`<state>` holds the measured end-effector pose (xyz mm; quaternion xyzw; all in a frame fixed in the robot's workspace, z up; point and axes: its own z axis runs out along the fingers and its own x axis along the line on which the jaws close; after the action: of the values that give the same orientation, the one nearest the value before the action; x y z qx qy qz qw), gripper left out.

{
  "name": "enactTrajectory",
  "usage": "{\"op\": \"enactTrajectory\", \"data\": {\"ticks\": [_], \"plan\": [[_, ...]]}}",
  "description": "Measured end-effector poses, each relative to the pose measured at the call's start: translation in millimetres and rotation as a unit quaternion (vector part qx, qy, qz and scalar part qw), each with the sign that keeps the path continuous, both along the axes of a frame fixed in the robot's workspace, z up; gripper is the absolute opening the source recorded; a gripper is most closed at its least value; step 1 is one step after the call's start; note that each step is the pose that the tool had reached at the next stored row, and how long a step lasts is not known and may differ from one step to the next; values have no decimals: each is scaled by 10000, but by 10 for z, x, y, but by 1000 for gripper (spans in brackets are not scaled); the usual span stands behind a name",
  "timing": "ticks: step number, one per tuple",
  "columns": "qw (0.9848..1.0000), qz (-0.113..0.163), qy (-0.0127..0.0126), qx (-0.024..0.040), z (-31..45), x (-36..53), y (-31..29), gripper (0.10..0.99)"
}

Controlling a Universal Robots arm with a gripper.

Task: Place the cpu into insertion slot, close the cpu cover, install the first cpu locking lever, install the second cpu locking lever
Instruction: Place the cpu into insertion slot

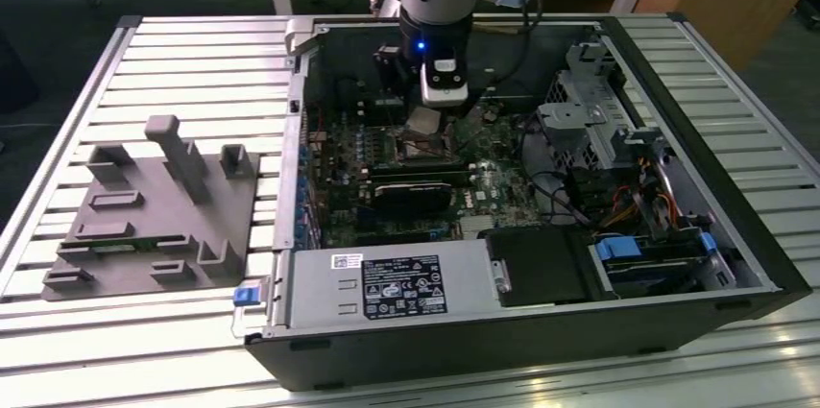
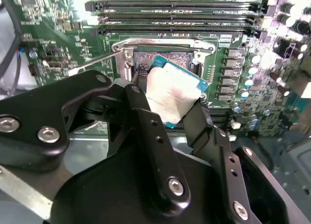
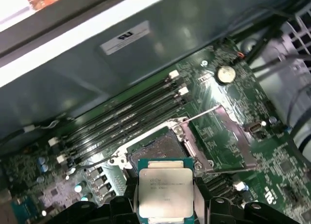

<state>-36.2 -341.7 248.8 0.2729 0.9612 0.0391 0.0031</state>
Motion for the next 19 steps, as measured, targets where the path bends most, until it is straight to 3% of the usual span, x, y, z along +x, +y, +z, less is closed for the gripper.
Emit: {"op": "enactTrajectory", "data": {"ticks": [5,9,14,19], "plan": [[9992,-395,0,-15,-3,0,0,537],[9974,-716,0,-26,-6,0,0,537],[9938,-1109,0,-46,-9,0,0,537],[9891,-1468,-3,-82,-10,0,0,537]]}}
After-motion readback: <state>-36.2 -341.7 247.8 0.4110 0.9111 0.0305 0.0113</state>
